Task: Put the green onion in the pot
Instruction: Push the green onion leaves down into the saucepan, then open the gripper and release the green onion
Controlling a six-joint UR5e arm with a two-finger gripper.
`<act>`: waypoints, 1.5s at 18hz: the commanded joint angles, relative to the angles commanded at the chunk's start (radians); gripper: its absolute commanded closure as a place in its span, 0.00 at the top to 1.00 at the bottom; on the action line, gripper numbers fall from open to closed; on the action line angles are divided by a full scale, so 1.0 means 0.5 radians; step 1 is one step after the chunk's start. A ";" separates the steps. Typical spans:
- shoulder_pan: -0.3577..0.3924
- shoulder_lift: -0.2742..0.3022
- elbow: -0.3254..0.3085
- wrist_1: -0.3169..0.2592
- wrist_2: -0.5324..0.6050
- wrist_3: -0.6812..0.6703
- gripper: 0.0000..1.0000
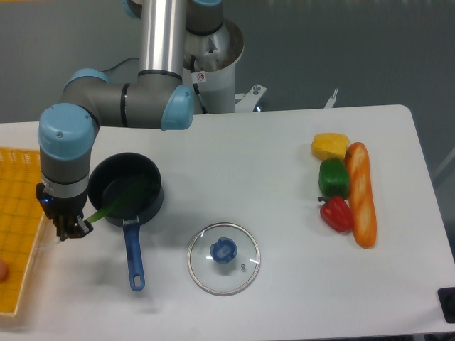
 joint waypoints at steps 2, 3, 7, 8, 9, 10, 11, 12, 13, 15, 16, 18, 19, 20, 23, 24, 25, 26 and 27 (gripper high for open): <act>0.000 -0.003 0.000 0.000 0.000 0.000 0.17; 0.000 -0.003 0.000 0.000 0.000 0.006 0.19; 0.000 -0.015 0.006 0.000 0.000 0.006 0.24; 0.000 -0.015 0.006 0.000 0.000 0.006 0.25; 0.000 -0.015 0.006 0.000 0.000 0.006 0.27; 0.000 -0.015 0.006 0.000 0.000 0.006 0.28; 0.000 -0.015 0.006 0.000 0.000 0.006 0.29; 0.000 -0.015 0.006 0.000 0.000 0.006 0.31; 0.000 -0.015 0.006 0.000 0.000 0.006 0.33; 0.000 -0.018 0.006 0.000 0.000 0.006 0.34; 0.000 -0.018 0.006 0.000 -0.003 0.006 0.34; 0.000 -0.018 0.006 0.000 0.000 0.009 0.34; 0.000 -0.018 0.006 0.000 0.000 0.009 0.36; 0.000 -0.018 0.006 0.000 0.000 0.012 0.39; 0.000 -0.006 0.006 -0.003 0.003 0.024 0.58; 0.003 -0.003 0.006 -0.003 0.012 0.028 0.71; 0.003 -0.003 0.006 -0.003 0.030 0.034 0.89; 0.006 0.000 0.000 -0.009 0.067 0.058 1.00; 0.006 0.012 -0.009 -0.009 0.104 0.070 1.00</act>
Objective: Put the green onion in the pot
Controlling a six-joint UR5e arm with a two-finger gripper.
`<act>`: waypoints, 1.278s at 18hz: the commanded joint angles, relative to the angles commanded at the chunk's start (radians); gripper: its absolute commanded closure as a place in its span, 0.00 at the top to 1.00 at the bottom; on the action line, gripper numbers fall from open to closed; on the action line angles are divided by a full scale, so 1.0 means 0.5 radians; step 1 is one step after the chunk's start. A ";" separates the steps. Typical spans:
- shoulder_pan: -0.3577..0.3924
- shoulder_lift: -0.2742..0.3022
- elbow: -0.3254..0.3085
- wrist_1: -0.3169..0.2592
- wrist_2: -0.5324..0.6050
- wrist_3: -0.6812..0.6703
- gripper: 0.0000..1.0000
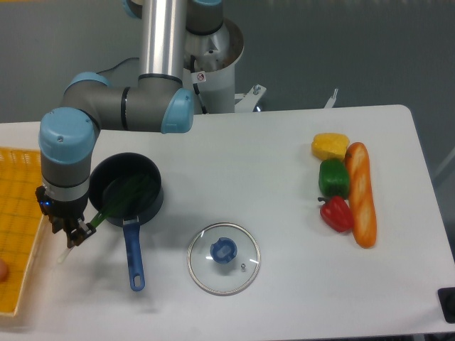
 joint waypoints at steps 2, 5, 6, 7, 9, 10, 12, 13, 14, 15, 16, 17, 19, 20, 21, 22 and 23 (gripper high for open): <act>0.000 0.025 -0.018 -0.006 0.080 -0.006 1.00; 0.003 0.052 -0.019 -0.012 0.215 -0.003 1.00; 0.009 0.052 -0.019 -0.009 0.294 0.003 1.00; 0.015 0.052 -0.025 -0.006 0.398 0.009 1.00; 0.037 0.055 -0.025 -0.006 0.579 0.009 1.00; 0.073 0.077 -0.025 -0.009 0.601 0.009 1.00; 0.159 0.120 -0.025 -0.012 0.605 0.009 1.00; 0.187 0.123 -0.025 -0.012 0.608 0.009 1.00; 0.227 0.129 -0.025 -0.015 0.611 0.012 1.00; 0.270 0.132 -0.028 -0.015 0.611 0.015 1.00; 0.316 0.144 -0.028 -0.018 0.608 0.040 1.00; 0.359 0.160 -0.031 -0.043 0.611 0.122 1.00; 0.463 0.172 -0.031 -0.110 0.605 0.404 1.00; 0.506 0.187 -0.031 -0.144 0.605 0.505 1.00; 0.546 0.199 -0.031 -0.187 0.605 0.573 1.00; 0.595 0.206 -0.031 -0.236 0.605 0.613 1.00; 0.629 0.206 -0.031 -0.291 0.605 0.653 1.00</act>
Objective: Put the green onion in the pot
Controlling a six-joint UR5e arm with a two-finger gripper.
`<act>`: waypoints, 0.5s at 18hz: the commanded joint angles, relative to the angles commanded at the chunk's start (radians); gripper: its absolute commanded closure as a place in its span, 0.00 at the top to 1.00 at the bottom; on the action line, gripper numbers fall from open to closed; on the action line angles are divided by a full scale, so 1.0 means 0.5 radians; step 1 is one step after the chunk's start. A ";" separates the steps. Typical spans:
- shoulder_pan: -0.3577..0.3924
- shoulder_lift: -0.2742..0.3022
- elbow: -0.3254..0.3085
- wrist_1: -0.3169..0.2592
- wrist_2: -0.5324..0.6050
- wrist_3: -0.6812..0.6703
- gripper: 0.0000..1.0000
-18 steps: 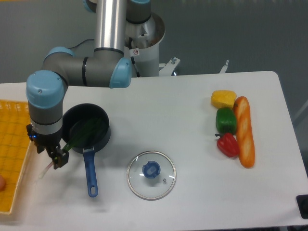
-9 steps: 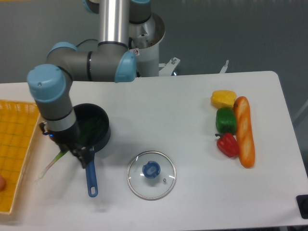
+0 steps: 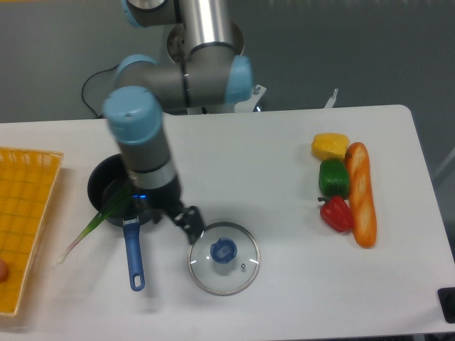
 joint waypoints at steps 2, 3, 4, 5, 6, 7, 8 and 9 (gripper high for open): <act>0.083 0.037 0.003 -0.113 -0.003 0.174 1.00; 0.129 0.061 0.006 -0.163 -0.018 0.266 1.00; 0.178 0.067 0.012 -0.197 -0.049 0.331 1.00; 0.230 0.067 0.018 -0.218 -0.089 0.377 1.00; 0.282 0.067 0.028 -0.243 -0.125 0.429 1.00; 0.322 0.067 0.031 -0.267 -0.135 0.506 1.00; 0.347 0.071 0.034 -0.280 -0.129 0.592 1.00; 0.365 0.074 0.034 -0.289 -0.126 0.662 1.00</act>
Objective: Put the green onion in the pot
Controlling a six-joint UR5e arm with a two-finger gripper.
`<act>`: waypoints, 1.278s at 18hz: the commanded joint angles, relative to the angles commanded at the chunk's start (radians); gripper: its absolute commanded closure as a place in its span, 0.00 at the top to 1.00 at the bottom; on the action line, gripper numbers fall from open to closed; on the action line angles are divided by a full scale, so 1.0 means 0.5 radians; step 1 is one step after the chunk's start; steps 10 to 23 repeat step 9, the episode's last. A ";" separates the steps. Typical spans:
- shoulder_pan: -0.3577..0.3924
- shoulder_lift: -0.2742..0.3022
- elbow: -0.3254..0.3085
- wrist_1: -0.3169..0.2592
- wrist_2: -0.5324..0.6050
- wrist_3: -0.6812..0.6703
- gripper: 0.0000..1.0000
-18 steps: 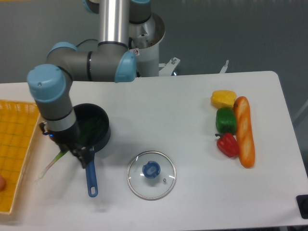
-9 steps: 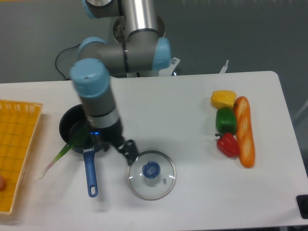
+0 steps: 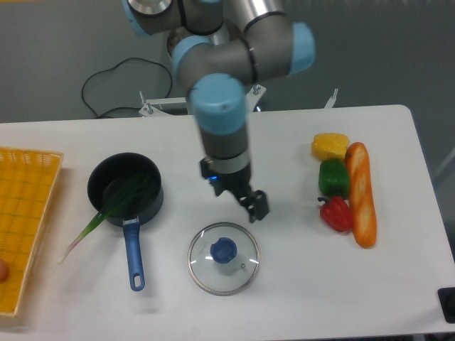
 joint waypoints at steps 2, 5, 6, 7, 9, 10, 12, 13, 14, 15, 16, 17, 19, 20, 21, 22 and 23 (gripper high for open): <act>0.077 0.015 0.006 -0.034 0.006 0.056 1.00; 0.166 0.012 0.077 -0.208 0.000 0.123 1.00; 0.178 0.012 0.077 -0.230 -0.003 0.142 1.00; 0.181 0.012 0.077 -0.230 -0.006 0.148 1.00; 0.184 0.012 0.077 -0.230 -0.012 0.148 1.00; 0.184 0.012 0.077 -0.230 -0.012 0.148 1.00; 0.184 0.012 0.077 -0.230 -0.012 0.148 1.00; 0.184 0.012 0.077 -0.230 -0.012 0.148 1.00; 0.184 0.012 0.077 -0.230 -0.012 0.148 1.00; 0.184 0.012 0.077 -0.230 -0.012 0.148 1.00; 0.184 0.012 0.077 -0.230 -0.012 0.148 1.00; 0.184 0.012 0.077 -0.230 -0.012 0.148 1.00; 0.184 0.012 0.077 -0.230 -0.012 0.148 1.00; 0.184 0.012 0.077 -0.230 -0.012 0.148 1.00; 0.184 0.012 0.077 -0.230 -0.012 0.148 1.00; 0.184 0.012 0.077 -0.230 -0.012 0.148 1.00; 0.184 0.012 0.077 -0.230 -0.012 0.148 1.00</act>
